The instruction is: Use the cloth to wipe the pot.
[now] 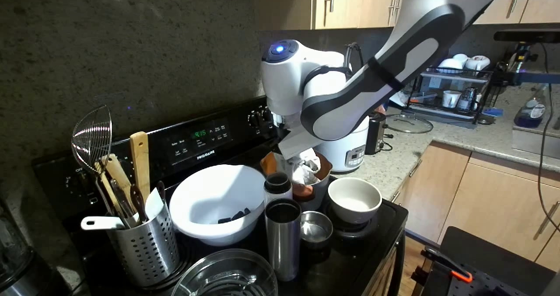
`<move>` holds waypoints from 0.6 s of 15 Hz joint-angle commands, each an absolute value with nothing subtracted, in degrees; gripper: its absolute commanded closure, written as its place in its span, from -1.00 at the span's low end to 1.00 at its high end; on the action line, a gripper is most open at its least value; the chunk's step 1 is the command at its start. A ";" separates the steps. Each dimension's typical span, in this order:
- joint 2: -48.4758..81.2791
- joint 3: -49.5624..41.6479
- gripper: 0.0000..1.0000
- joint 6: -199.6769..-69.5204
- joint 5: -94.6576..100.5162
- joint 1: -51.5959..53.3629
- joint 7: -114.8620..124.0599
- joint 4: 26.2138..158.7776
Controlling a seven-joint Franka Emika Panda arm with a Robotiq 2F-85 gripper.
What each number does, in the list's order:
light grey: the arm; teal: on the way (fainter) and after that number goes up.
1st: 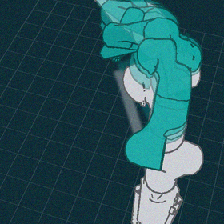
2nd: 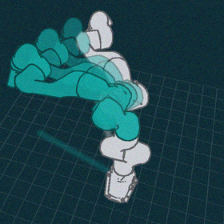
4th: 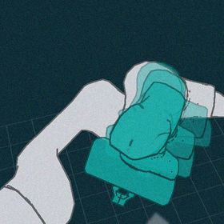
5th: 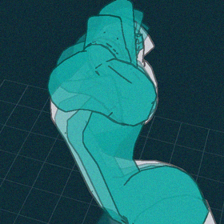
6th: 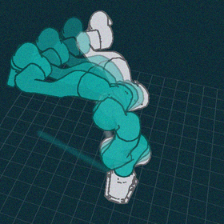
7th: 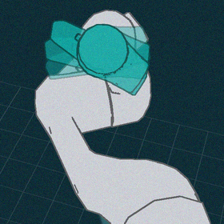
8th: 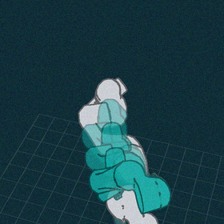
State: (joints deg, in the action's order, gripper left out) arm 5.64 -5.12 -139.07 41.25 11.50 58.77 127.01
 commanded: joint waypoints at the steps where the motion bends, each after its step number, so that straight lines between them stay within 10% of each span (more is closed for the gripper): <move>1: -4.50 0.61 0.88 -131.66 42.33 11.43 63.87 132.23; 9: -19.16 9.09 0.88 -116.06 41.98 8.51 67.65 135.24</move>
State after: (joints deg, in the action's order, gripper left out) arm -13.46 7.12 -119.16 41.59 10.54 66.94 132.92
